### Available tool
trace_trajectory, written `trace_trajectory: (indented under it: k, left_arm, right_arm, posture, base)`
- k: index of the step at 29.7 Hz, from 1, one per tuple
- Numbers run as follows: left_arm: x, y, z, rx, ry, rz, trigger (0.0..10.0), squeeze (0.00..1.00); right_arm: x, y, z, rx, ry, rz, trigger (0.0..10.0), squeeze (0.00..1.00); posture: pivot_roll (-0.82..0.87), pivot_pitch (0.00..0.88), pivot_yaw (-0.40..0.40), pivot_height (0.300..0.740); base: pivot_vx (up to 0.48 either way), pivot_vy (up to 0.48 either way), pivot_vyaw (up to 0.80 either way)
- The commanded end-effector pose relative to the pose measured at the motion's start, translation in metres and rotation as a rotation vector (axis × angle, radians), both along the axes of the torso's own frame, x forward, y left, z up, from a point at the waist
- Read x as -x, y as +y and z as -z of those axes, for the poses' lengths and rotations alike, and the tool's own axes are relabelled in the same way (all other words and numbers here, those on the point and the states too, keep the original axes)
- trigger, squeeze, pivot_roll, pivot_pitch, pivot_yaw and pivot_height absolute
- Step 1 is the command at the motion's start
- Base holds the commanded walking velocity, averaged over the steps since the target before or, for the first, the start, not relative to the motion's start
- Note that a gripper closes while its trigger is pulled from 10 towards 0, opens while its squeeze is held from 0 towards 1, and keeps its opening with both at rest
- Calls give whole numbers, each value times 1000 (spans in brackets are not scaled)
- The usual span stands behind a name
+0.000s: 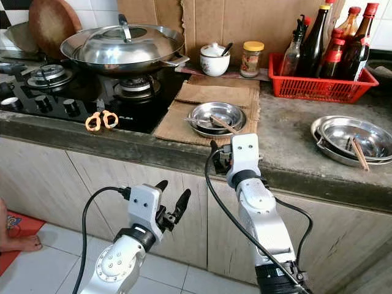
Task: Kitchen organization
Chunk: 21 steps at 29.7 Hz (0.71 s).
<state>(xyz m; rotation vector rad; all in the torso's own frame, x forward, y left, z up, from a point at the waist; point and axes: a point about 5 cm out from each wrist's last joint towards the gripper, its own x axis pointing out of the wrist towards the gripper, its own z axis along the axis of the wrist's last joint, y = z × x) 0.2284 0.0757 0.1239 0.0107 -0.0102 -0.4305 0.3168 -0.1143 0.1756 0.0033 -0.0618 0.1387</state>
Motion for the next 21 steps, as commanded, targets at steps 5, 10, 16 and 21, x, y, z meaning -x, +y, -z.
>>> trace_trajectory:
  k: [5,10,16,21]
  left_arm:
    - [1,-2,-5,15,-27,11,10000,0]
    - [-1,0,-6,12,-36,-5,10000,0]
    - [-1,-1,-6,10,-37,-3,10000,0]
    - [-2,-1,-6,8,-41,0,10000,0]
  right_arm:
    - [-8,-2,-8,-28,-27,29,10000,0]
    - [-12,-5,-13,-39,-43,54,10000,0]
    - [-14,-5,-15,-44,-51,60,10000,0]
    - [-19,-7,-18,-54,-59,75,10000,0]
  posture:
    - [129,19,-37,740]
    - [131,12,-38,740]
    - [131,6,-39,740]
    - [132,0,-39,740]
  base:
    - [0,0,0]
    - [0,0,0]
    - [0,0,0]
    - [0,0,0]
